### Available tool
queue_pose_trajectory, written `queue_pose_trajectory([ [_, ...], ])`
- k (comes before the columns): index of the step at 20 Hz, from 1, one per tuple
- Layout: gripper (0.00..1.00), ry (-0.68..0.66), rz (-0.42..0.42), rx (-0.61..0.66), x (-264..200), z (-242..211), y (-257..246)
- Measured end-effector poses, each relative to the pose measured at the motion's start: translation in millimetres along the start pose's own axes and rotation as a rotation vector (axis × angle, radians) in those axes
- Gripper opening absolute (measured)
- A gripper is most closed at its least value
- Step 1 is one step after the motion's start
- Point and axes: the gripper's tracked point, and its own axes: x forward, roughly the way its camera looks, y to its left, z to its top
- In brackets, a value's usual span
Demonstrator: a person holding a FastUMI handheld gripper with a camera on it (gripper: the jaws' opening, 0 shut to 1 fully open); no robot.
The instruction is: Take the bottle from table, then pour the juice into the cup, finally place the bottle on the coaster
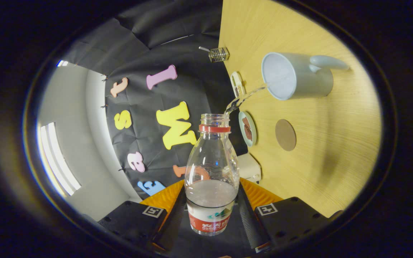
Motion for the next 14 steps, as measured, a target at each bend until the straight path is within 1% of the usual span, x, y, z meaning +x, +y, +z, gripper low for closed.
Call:
queue_pose_trajectory([
  [3,0.79,-0.009,0.008,0.031,-0.6,-0.3,5.5],
  [8,0.79,-0.001,0.022,0.045,-2.5,-1.7,10.3],
  [14,0.79,-0.02,0.046,0.123,-2.9,3.8,18.3],
])
